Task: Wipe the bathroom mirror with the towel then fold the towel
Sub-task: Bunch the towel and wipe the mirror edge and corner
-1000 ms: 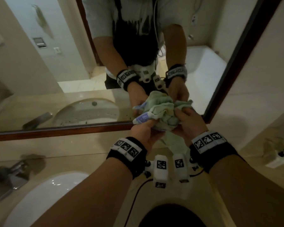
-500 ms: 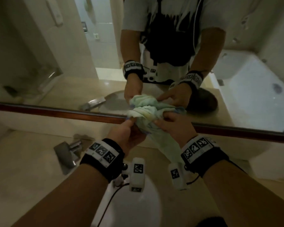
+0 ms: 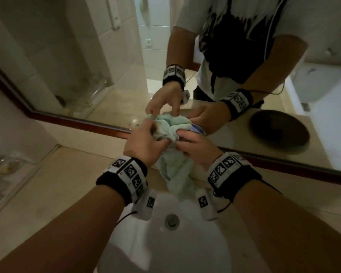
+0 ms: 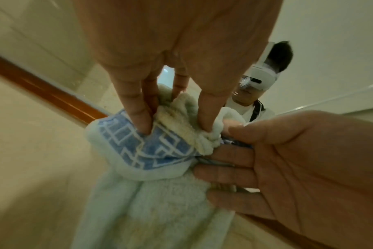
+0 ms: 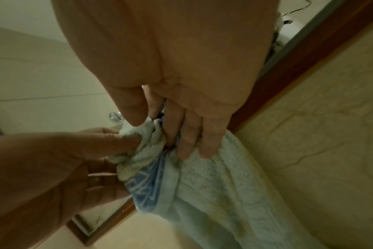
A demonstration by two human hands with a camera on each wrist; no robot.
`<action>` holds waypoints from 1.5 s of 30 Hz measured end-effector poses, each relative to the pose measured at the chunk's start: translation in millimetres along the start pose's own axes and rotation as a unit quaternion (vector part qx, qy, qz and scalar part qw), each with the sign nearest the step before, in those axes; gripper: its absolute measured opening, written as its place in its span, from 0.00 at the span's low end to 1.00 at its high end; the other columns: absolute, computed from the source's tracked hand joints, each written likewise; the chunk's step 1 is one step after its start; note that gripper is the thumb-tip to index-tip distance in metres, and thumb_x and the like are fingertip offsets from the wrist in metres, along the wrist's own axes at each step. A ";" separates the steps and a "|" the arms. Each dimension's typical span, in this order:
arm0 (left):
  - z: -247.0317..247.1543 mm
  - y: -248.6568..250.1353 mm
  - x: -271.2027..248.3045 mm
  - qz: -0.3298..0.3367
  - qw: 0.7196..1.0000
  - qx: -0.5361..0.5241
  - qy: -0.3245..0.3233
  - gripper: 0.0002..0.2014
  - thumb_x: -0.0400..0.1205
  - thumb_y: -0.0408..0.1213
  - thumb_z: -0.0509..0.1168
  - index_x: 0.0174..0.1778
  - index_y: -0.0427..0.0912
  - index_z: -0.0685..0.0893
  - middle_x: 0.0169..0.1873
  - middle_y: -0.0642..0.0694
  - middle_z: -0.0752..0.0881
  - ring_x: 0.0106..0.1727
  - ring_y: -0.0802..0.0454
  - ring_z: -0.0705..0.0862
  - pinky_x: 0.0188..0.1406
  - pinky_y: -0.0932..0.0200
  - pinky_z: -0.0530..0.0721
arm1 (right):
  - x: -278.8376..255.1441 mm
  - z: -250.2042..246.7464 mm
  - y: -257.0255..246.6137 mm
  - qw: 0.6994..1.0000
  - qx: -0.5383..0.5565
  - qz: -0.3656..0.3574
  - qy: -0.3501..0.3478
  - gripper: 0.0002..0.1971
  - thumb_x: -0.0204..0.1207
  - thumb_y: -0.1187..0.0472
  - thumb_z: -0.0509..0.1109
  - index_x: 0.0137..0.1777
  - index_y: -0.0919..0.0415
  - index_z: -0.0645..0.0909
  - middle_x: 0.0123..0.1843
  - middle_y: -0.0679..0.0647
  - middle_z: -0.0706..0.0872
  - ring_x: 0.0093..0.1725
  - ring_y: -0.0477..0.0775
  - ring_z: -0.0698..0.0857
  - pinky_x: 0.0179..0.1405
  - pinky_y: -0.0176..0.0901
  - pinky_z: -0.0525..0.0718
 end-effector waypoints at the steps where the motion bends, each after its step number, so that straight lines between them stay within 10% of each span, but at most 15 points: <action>1: 3.5 5.0 -1.3 0.001 1.000 -0.001 -0.007 0.24 0.74 0.54 0.78 0.62 0.52 0.80 0.54 0.50 0.89 0.55 0.47 0.87 0.53 0.52 0.85 | -4.1 -6.5 -0.4 1.000 -0.005 0.010 -0.003 0.09 0.78 0.56 0.70 0.54 0.40 0.85 0.53 0.42 0.86 0.59 0.49 0.83 0.64 0.54 0.81; 6: 36.4 39.3 -21.6 -0.001 0.996 -0.085 -0.030 0.12 0.75 0.48 0.79 0.48 0.55 0.84 0.41 0.58 0.88 0.47 0.54 0.89 0.49 0.58 0.83 | -37.8 -47.7 2.6 0.998 -0.052 0.014 0.023 0.12 0.73 0.49 0.67 0.47 0.24 0.84 0.50 0.37 0.87 0.58 0.50 0.86 0.58 0.51 0.84; 11: 103.2 99.6 -55.0 0.017 0.993 -0.115 -0.016 0.09 0.74 0.50 0.78 0.44 0.56 0.85 0.39 0.57 0.89 0.44 0.55 0.88 0.49 0.52 0.87 | -98.8 -119.5 25.4 0.992 -0.068 0.042 0.101 0.13 0.71 0.49 0.77 0.56 0.36 0.86 0.43 0.35 0.89 0.46 0.34 0.86 0.55 0.44 0.86; 17: 189.3 194.8 -97.9 0.078 0.991 -0.096 -0.055 0.11 0.78 0.57 0.71 0.49 0.57 0.89 0.40 0.56 0.91 0.45 0.53 0.89 0.47 0.50 0.88 | -188.2 -220.3 56.5 0.975 -0.106 0.062 0.188 0.18 0.73 0.53 0.80 0.63 0.51 0.88 0.52 0.48 0.93 0.55 0.49 0.90 0.62 0.57 0.88; 24: 293.1 328.7 -161.7 0.213 0.957 -0.052 -0.189 0.16 0.81 0.57 0.69 0.60 0.54 0.83 0.52 0.53 0.87 0.53 0.49 0.86 0.43 0.60 0.80 | -299.7 -342.7 110.8 0.916 -0.088 0.114 0.375 0.18 0.78 0.56 0.76 0.67 0.55 0.86 0.56 0.49 0.89 0.58 0.53 0.87 0.59 0.47 0.84; 28: 346.2 367.7 -188.3 0.299 0.934 0.090 -0.175 0.33 0.77 0.54 0.73 0.76 0.46 0.72 0.70 0.37 0.78 0.69 0.32 0.77 0.63 0.40 0.81 | -344.4 -372.8 123.3 0.899 -0.118 0.135 0.400 0.16 0.78 0.54 0.75 0.64 0.53 0.84 0.53 0.50 0.89 0.53 0.54 0.87 0.54 0.46 0.81; 33: 350.3 363.5 -187.5 0.290 0.941 0.103 -0.141 0.30 0.80 0.51 0.71 0.77 0.47 0.71 0.68 0.37 0.76 0.69 0.31 0.76 0.68 0.40 0.78 | -375.5 -371.3 136.3 0.826 0.262 0.163 0.472 0.11 0.79 0.55 0.75 0.51 0.58 0.76 0.46 0.56 0.83 0.48 0.60 0.86 0.61 0.67 0.88; 36: 348.6 361.7 -187.5 0.276 0.946 0.082 -0.147 0.28 0.83 0.52 0.68 0.78 0.48 0.72 0.69 0.38 0.77 0.69 0.32 0.76 0.68 0.44 0.76 | -378.0 -350.1 163.5 0.801 0.372 0.277 0.379 0.13 0.77 0.49 0.77 0.57 0.52 0.83 0.60 0.61 0.83 0.60 0.69 0.86 0.63 0.73 0.85; 39: 342.2 356.8 -186.0 0.276 0.948 0.079 -0.137 0.25 0.81 0.53 0.69 0.71 0.47 0.75 0.64 0.39 0.78 0.64 0.33 0.79 0.60 0.46 0.79 | -360.7 -330.9 180.6 0.771 0.512 0.212 0.314 0.19 0.74 0.44 0.79 0.59 0.52 0.88 0.54 0.60 0.89 0.55 0.67 0.88 0.56 0.68 0.87; 45: 317.6 344.3 -186.7 0.258 0.957 0.033 -0.130 0.22 0.80 0.54 0.66 0.65 0.48 0.75 0.57 0.43 0.79 0.56 0.38 0.82 0.56 0.47 0.83 | -347.0 -323.1 151.6 0.782 0.467 0.114 0.397 0.11 0.85 0.58 0.67 0.63 0.56 0.87 0.62 0.59 0.90 0.63 0.62 0.88 0.67 0.65 0.84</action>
Point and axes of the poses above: each hand's wrist, its own x-axis towards the middle knuckle, its own z-axis out of the palm, y = z × x, the point moved 1 cm from there along x, towards the middle knuckle
